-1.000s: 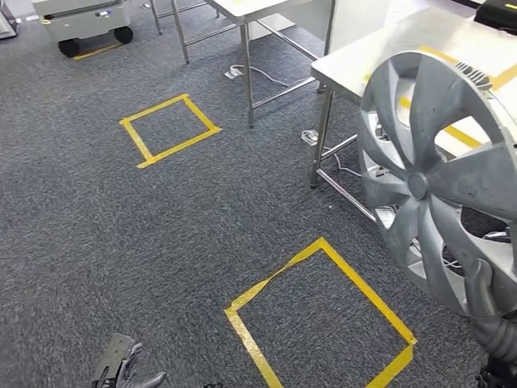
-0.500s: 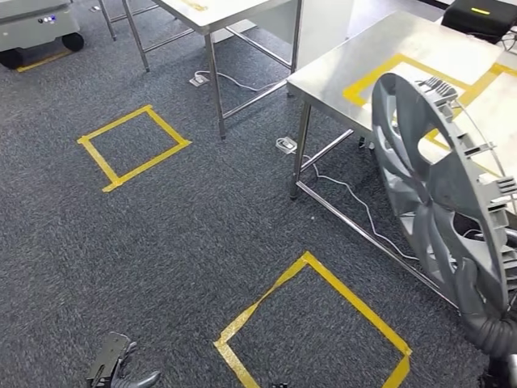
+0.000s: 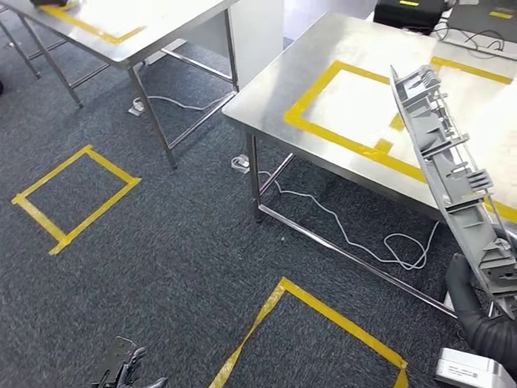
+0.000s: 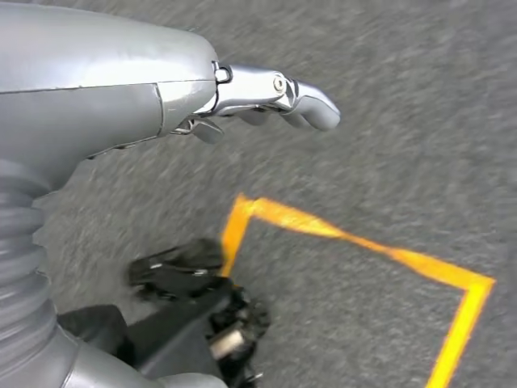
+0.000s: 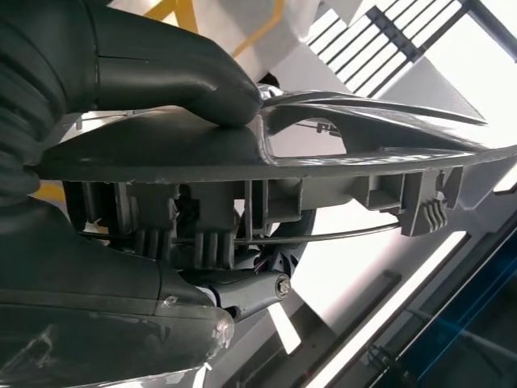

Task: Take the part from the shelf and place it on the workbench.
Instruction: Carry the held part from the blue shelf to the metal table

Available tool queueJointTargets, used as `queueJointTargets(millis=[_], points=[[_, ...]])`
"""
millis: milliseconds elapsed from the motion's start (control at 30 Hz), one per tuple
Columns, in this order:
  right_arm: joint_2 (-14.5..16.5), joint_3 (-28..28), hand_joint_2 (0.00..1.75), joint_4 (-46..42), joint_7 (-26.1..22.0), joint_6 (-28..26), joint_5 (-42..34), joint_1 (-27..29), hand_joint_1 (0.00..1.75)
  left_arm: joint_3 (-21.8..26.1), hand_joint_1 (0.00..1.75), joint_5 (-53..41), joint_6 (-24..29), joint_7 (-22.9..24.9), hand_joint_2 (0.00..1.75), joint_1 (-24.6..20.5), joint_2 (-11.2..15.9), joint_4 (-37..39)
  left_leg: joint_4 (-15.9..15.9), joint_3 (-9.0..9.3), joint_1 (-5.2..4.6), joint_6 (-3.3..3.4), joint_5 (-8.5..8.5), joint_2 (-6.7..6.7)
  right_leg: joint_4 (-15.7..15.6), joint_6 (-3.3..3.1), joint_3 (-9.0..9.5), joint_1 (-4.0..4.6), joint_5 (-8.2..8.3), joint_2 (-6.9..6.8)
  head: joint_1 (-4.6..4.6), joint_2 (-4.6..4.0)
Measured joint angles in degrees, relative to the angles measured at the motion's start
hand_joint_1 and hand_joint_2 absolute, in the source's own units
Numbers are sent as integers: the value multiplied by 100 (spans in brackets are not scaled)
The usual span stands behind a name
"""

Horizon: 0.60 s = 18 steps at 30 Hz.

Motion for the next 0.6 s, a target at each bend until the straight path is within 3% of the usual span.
queueJointTargets(millis=[33, 100, 133, 167, 200, 267, 333, 367, 433, 467, 500, 533, 600], points=[[-11, 38, 175, -3, 25, -19, 156, 7, 175, 9, 0, -12, -1, 0, 175, 9, 8, 1, -263, -110, 5, -21, 311, -34, -10, 33, 164, -36, -144, 61, -4, 0], [-59, 144, 175, -14, 130, -80, 645, 15, 175, 38, 0, -46, -7, 1, 175, 32, 22, 3, -976, -244, 43, -45, 1450, -167, -26, 108, 444, -83, -409, 187, -73, -1], [-96, 215, 175, -31, 221, -108, 935, 21, 175, 56, 0, -72, -12, 4, 175, 45, 26, 3, -1247, -250, 54, -41, 1887, -218, -97, 145, 552, -92, -544, 252, -104, -2], [-151, 296, 175, -54, 337, -128, 1206, 40, 175, 68, 0, -91, -16, 5, 175, 44, 26, 1, -1444, -218, 63, -23, 2091, -240, -141, 185, 678, -92, -569, 306, -133, -2], [-216, 390, 175, -81, 468, -149, 1440, 71, 175, 77, 0, -109, -19, 4, 175, 29, 23, -2, -1519, -112, 52, 4, 2054, -222, -181, 222, 775, -84, -544, 338, -136, -2], [-377, 603, 175, -124, 710, -180, 1769, 132, 175, 85, 0, -145, -20, -10, 175, 8, 15, -4, -1613, 167, 47, 91, 1982, -170, 63, 267, 836, -60, -339, 132, -102, -1], [-557, 827, 175, -136, 905, -228, 1971, 177, 175, 109, 0, -186, -19, -26, 175, 22, 16, -3, -1638, 457, 30, 174, 1937, -82, 689, 269, 542, -31, -334, -217, -56, -1], [-647, 930, 175, -137, 986, -251, 2043, 200, 175, 123, 0, -206, -19, -32, 175, 34, 15, -3, -1635, 594, 19, 206, 1864, -29, 1004, 268, 312, -8, -479, -322, -39, -2], [-797, 1095, 175, -137, 1105, -284, 2142, 243, 175, 139, 0, -231, -19, -43, 175, 37, 6, -2, -1638, 882, 1, 245, 1642, 67, 1291, 271, -144, 44, -1031, -377, -30, -2], [-853, 1156, 175, -137, 1143, -290, 2171, 256, 175, 142, 0, -237, -19, -48, 175, 33, 1, -2, -1643, 1040, -2, 258, 1535, 111, 1238, 267, -302, 70, -1293, -380, -25, -2], [-900, 1204, 175, -139, 1171, -293, 2190, 265, 175, 145, 0, -238, -19, -51, 175, 28, -3, -2, -1649, 1201, -5, 269, 1426, 151, 1074, 249, -413, 95, -1416, -388, -21, -2], [-941, 1248, 175, -143, 1200, -298, 2201, 271, 175, 150, 0, -239, -19, -52, 175, 23, -8, -2, -1655, 1362, -10, 274, 1320, 190, 821, 207, -492, 123, -1289, -422, -17, -2], [-1016, 1332, 175, -165, 1264, -305, 2213, 281, 175, 181, 0, -236, -20, -43, 175, 10, -23, 2, -1663, 1627, -20, 266, 1103, 249, 334, 88, -539, 182, -355, -621, -20, -2]])
